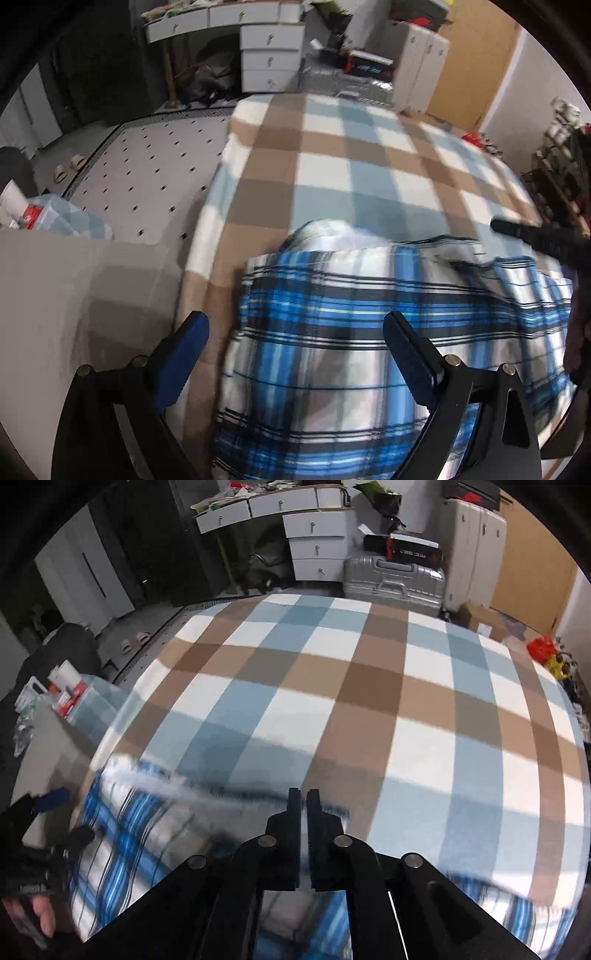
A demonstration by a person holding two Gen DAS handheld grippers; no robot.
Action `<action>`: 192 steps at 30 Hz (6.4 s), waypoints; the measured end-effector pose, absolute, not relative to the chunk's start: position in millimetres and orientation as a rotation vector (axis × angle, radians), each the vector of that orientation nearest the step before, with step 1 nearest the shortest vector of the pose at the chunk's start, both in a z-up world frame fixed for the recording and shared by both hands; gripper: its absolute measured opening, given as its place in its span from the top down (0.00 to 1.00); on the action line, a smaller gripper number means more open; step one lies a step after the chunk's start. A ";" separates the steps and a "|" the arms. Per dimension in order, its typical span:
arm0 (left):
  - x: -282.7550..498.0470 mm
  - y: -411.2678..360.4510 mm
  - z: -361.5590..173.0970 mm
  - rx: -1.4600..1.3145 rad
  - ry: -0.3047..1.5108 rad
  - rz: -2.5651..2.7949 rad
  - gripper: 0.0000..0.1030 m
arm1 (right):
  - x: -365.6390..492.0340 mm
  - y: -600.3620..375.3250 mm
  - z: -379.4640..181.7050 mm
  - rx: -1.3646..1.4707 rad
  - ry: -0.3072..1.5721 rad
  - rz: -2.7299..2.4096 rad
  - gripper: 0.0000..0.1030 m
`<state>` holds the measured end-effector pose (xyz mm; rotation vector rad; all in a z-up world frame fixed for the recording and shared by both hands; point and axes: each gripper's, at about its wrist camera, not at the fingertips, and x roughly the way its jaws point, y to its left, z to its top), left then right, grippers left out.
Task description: Fold large clothes
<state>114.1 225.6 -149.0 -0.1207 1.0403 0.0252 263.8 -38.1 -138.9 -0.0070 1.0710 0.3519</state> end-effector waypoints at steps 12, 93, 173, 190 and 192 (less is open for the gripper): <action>121.2 157.5 -193.3 0.129 1.224 -0.054 0.08 | 143.2 -153.2 -170.6 -0.134 1.185 0.124 0.37; 71.3 -71.6 -201.5 0.333 1.166 -0.517 0.09 | -13.4 -244.4 -123.5 0.304 0.708 -0.125 0.94; 115.5 151.6 -117.5 -0.437 1.076 -0.711 0.21 | 31.0 -41.5 -90.5 -0.247 0.766 0.195 0.93; 96.6 89.7 -129.7 -0.121 1.079 -0.801 0.21 | -27.4 -130.0 -128.3 0.493 0.695 0.403 0.15; 93.0 66.3 -145.5 -0.015 1.130 -0.805 0.21 | -32.7 -166.2 -128.9 0.589 0.647 0.266 0.15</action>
